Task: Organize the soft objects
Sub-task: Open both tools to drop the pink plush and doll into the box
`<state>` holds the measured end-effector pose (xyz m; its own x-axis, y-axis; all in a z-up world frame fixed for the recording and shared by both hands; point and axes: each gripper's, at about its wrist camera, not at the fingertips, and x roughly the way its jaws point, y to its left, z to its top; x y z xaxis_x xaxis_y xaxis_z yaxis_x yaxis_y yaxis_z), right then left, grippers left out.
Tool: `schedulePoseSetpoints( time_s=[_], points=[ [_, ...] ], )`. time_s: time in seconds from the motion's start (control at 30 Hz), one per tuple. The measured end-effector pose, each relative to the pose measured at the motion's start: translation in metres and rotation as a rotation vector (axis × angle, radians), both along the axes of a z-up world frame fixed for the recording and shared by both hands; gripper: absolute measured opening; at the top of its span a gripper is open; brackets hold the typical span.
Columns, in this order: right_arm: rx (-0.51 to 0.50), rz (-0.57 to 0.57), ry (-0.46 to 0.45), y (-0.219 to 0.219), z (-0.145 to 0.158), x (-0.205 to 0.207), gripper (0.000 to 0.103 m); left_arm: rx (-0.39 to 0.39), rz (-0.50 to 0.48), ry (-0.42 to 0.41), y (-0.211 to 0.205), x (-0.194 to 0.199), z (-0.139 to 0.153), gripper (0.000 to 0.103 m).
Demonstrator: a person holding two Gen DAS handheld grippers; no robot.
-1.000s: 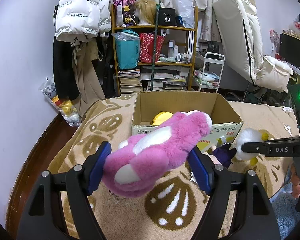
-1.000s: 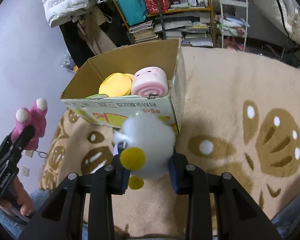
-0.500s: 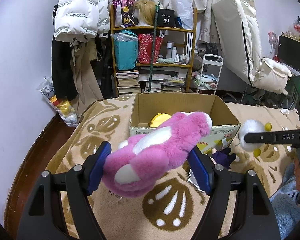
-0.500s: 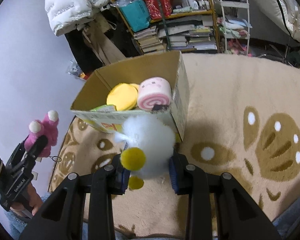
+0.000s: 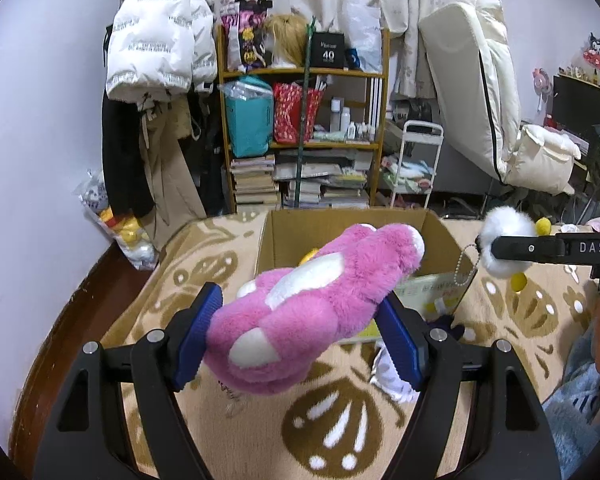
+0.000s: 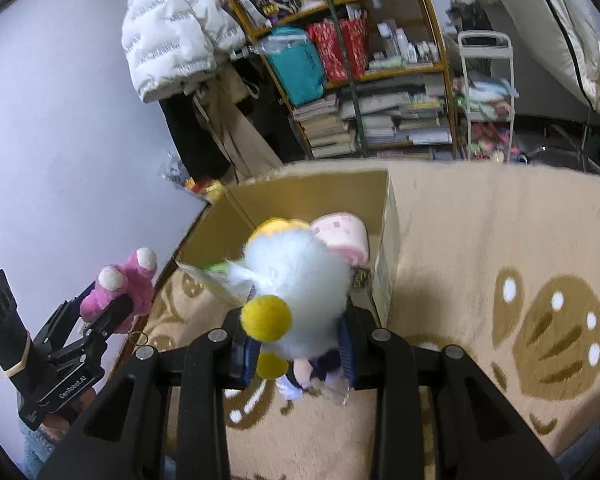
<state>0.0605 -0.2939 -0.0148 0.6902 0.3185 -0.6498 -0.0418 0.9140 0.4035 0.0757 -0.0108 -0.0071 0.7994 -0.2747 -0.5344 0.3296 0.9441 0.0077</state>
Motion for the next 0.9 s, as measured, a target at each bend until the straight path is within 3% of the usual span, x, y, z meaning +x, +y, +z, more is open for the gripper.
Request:
schedulePoseSetpoints(
  time_s=[0.47,0.9],
  points=[
    [-0.025,-0.018,-0.116,-0.005,0.024,0.034,0.034,0.037,-0.001,-0.074,-0.028,0.047,0.024,0.076],
    [-0.109,0.004,-0.082,0.015,-0.009,0.066,0.035,0.040,0.023,0.024,-0.035,0.084,-0.010,0.078]
  ],
)
